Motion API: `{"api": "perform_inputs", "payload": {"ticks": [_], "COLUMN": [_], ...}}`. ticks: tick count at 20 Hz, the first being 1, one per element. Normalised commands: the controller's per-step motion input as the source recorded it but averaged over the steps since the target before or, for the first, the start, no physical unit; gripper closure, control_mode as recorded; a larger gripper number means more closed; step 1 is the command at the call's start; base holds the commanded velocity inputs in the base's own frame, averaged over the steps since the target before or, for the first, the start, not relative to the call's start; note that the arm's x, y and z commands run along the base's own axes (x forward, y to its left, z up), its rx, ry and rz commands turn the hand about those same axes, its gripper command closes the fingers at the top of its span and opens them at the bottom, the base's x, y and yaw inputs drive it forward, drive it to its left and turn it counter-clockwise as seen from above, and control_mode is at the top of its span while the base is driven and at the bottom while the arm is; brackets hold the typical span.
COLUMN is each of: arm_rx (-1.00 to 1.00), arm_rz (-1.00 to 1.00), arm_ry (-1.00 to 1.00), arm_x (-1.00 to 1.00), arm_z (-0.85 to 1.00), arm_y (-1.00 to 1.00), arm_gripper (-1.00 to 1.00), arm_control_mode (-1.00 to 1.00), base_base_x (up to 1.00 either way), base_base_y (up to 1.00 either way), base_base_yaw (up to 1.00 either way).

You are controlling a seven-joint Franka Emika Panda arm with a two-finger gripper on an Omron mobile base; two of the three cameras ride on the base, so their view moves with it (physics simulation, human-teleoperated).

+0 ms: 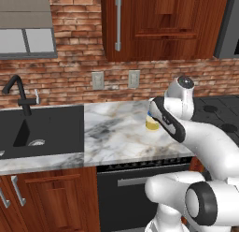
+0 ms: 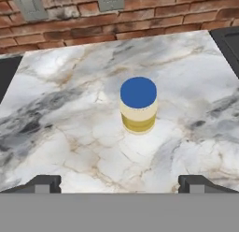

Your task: Place the mayonnaise and ketchup from the counter to the top shelf of the fridge. If the existing items in the fridge are on the top shelf, move them to other shelves.

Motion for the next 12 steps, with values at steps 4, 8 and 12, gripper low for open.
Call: {"api": "perform_inputs", "payload": {"ticks": [4,8,12], "arm_rx": [-0.03,-0.08,-0.08], "arm_rz": [0.00,0.00,0.00], "arm_ry": [0.03,0.00,0.00], "arm_x": [0.42,0.37,0.24], "arm_z": [-0.18,-0.42,-0.45], "arm_y": [0.00,0.00,-0.05], "arm_gripper": [-1.00,-1.00,-1.00], "arm_control_mode": [-1.00,-1.00,-1.00], "base_base_x": [0.00,0.00,0.00], "base_base_y": [0.00,0.00,0.00], "base_base_yaw": [0.00,0.00,0.00]}}
